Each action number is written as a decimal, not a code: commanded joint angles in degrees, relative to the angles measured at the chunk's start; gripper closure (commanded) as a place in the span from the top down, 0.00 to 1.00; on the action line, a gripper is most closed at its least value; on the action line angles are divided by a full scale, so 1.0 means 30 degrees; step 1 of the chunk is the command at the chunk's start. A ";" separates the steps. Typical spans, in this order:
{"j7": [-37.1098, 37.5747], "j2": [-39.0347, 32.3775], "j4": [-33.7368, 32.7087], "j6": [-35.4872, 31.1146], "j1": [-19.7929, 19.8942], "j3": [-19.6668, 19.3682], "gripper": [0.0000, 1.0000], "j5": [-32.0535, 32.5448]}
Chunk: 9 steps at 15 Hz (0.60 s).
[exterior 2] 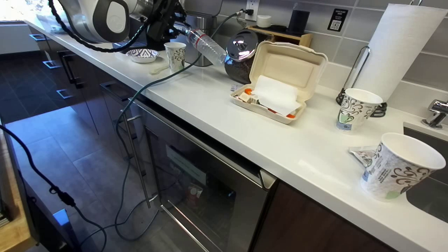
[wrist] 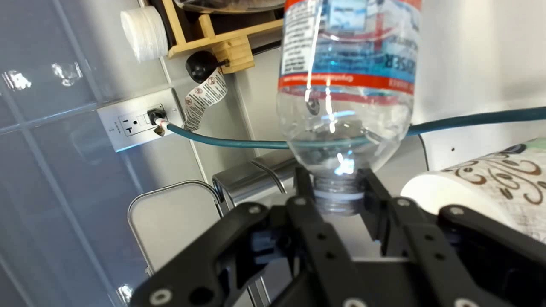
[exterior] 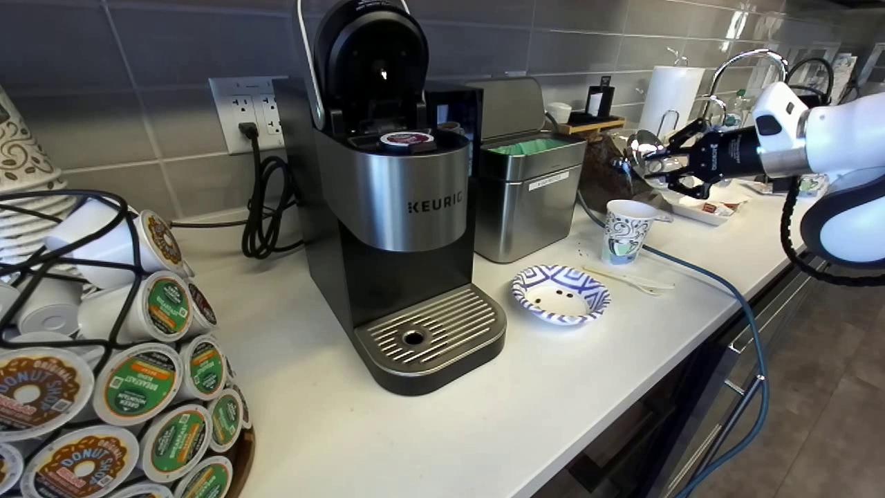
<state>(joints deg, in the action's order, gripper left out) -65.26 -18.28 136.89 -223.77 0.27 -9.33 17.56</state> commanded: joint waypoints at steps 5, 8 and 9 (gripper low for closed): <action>-0.0268 -0.0145 -0.0276 -0.0891 0.0419 0.0185 0.08 0.1488; -0.0053 -0.0168 -0.0340 -0.0964 0.0518 0.0253 0.08 0.1846; 0.0052 -0.0223 -0.0393 -0.0955 0.0508 0.0270 0.08 0.1693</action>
<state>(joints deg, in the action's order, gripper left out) -65.40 -18.37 136.55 -224.79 0.76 -9.04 21.60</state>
